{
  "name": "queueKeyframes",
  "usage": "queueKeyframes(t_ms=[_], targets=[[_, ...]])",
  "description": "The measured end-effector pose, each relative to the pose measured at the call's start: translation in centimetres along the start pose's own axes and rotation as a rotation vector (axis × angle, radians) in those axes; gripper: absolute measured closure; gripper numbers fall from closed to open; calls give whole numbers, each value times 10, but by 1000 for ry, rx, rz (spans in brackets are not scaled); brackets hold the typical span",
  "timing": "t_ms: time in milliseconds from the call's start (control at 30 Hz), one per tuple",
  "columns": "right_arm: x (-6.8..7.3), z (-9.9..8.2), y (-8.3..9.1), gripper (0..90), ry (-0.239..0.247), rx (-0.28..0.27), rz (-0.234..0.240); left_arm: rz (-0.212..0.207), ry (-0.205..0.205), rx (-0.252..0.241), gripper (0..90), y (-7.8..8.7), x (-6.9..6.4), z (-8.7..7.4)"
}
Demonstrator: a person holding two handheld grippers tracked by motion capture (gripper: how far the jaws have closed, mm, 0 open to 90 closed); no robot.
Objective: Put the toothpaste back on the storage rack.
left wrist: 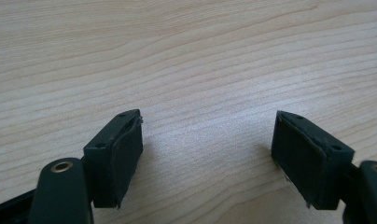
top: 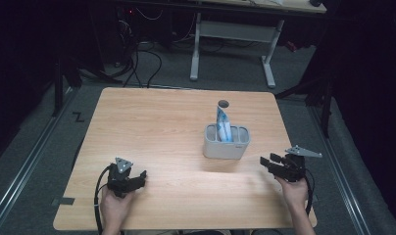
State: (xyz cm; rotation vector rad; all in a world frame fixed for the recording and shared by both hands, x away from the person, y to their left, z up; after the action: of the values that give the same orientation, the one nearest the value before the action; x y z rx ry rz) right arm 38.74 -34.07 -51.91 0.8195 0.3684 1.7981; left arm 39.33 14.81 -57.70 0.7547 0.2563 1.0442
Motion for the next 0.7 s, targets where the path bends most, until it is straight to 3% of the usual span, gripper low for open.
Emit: queueKeyframes(t_ms=[167,700], targets=[[-2,-5,-2,466,10,-16,-21,0,0,0,253,0,0,0],[-4,-26,-14,475,29,29,-55,0,0,0,253,0,0,0]])
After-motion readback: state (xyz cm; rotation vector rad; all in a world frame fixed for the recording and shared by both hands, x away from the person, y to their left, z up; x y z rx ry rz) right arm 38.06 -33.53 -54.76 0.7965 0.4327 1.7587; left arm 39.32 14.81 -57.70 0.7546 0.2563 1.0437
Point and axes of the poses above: each handheld gripper's, and its own axes: y roughly backward along the jaws, z roughly out of its top, x roughly to its left, the point moved 6 cm from there along -y, roughly forward along the jaws, and after that the axes turned 13 degrees about -y, right-handed, at the moved point
